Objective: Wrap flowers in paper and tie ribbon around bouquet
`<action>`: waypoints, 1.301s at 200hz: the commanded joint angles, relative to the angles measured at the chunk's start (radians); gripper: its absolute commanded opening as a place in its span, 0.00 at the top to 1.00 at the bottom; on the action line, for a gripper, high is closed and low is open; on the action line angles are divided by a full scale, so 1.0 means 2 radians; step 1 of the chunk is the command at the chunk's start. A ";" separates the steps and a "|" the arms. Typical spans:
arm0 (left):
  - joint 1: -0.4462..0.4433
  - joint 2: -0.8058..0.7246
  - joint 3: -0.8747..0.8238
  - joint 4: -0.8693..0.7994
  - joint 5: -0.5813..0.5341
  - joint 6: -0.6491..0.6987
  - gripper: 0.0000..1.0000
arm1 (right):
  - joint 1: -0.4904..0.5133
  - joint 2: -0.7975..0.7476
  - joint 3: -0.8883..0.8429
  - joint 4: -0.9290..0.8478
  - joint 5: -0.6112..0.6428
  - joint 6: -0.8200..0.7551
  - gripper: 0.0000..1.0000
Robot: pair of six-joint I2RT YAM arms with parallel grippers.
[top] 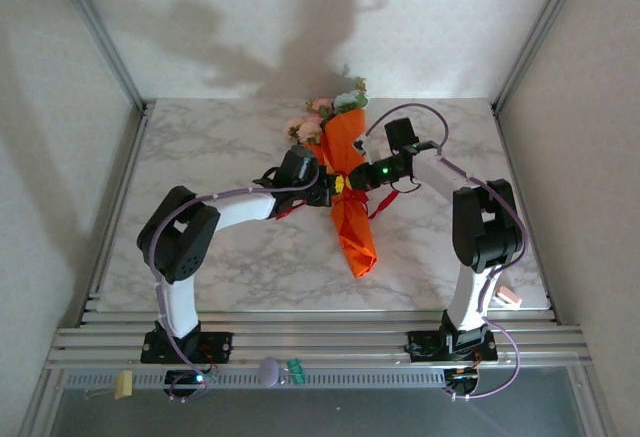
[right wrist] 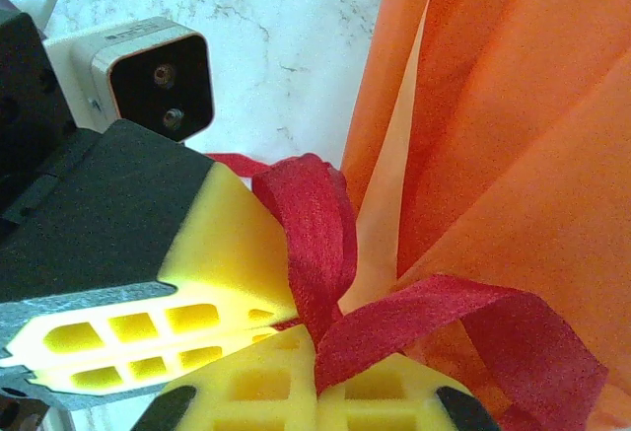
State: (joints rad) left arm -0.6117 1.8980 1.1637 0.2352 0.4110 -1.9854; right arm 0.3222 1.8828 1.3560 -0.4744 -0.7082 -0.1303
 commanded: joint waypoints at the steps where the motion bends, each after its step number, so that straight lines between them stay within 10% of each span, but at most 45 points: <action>1: 0.003 -0.025 -0.012 -0.015 -0.010 -0.010 1.00 | -0.002 -0.019 -0.006 0.002 -0.004 -0.007 1.00; 260: -0.001 -0.079 -0.108 0.021 0.005 -0.007 1.00 | 0.059 -0.073 -0.081 0.054 0.055 0.031 1.00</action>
State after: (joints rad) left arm -0.6121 1.7657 0.9531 0.2508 0.4049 -1.9854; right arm 0.4313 1.7725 1.2144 -0.3820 -0.6189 -0.0807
